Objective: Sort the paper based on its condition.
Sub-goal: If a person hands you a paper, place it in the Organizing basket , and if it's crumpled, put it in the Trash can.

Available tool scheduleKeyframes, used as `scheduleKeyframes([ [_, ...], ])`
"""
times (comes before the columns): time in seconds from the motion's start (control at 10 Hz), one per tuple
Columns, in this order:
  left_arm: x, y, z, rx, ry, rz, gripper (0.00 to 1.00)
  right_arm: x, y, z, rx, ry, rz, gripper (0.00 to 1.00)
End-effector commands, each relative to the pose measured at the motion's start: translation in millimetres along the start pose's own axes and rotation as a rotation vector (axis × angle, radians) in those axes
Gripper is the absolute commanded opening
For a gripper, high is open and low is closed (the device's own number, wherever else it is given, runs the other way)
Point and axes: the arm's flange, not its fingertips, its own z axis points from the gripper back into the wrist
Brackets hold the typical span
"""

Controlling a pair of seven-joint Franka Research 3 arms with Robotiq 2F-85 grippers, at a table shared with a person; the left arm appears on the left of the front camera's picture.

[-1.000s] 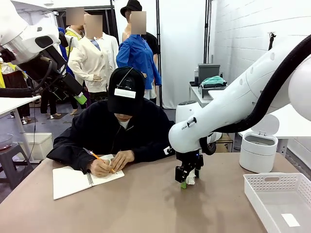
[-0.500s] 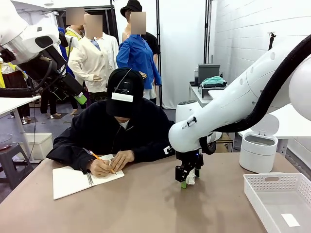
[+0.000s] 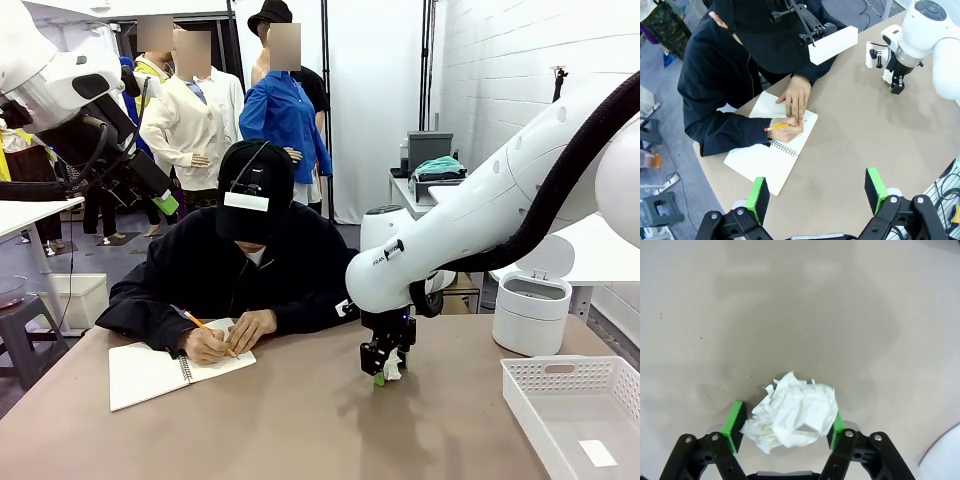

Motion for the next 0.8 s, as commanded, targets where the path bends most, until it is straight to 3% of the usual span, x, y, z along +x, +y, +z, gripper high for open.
scheduleKeyframes([
  [0.0, -0.5, 1.1, 1.0, 0.009, 0.000, -0.004, 1.00, -0.8, -2.3, -5.9, 0.009, 0.010, -0.004, 0.32],
  [0.1, -0.5, 1.1, 1.0, 0.009, 0.000, -0.004, 1.00, -0.7, -2.7, -3.9, 0.009, 0.004, -0.012, 0.12],
  [0.2, -0.5, 1.1, 1.0, 0.009, 0.000, -0.004, 1.00, -1.5, -1.4, -0.6, 0.012, -0.014, -0.038, 0.05],
  [0.5, -0.5, 1.1, 1.0, 0.009, 0.000, -0.004, 1.00, -6.2, -1.6, 18.6, 0.013, -0.006, -0.051, 0.05],
  [0.7, -0.5, 1.1, 1.0, 0.009, 0.000, -0.004, 1.00, -15.8, 1.6, 70.4, -0.022, -0.027, -0.033, 0.05],
])
